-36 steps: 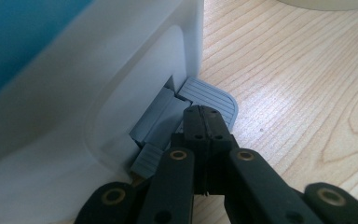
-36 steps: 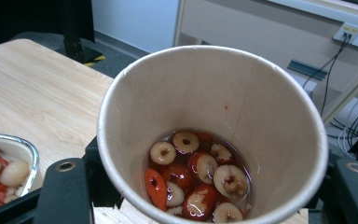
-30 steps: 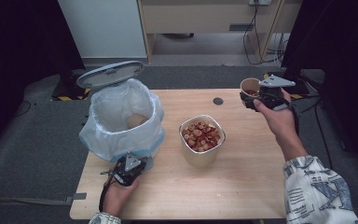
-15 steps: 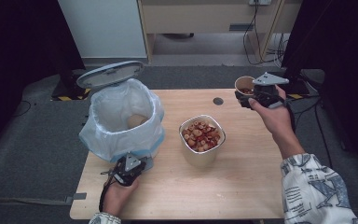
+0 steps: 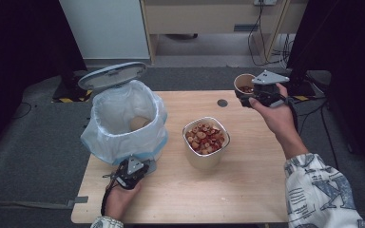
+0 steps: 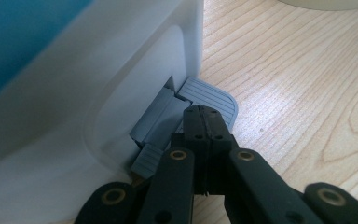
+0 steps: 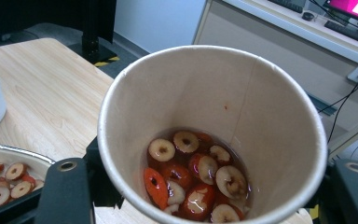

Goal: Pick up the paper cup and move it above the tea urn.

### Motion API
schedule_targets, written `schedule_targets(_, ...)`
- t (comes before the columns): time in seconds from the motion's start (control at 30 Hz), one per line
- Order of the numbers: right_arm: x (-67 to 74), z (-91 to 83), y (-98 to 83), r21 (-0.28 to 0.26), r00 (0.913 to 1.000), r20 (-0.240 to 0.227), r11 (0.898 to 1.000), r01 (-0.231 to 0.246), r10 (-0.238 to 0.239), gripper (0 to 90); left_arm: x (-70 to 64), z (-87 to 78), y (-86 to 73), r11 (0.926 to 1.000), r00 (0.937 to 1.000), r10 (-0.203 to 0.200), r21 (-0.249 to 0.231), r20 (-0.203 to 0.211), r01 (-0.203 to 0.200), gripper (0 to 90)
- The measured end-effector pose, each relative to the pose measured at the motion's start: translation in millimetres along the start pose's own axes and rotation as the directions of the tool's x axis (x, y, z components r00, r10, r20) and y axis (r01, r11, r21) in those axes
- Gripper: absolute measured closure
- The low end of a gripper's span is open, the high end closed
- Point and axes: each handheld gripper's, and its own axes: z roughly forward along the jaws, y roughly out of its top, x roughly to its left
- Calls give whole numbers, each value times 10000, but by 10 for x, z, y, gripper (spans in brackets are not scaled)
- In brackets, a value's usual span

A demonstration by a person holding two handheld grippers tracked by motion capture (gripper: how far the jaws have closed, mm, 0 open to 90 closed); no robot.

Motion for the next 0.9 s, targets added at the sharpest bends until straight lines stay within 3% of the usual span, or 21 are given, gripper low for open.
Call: schedule_targets(0.9,87,28,212,-320,9965,-226,9963,801,-809,310,2,0,1,10000,10000,28,0,-6,-28,894)
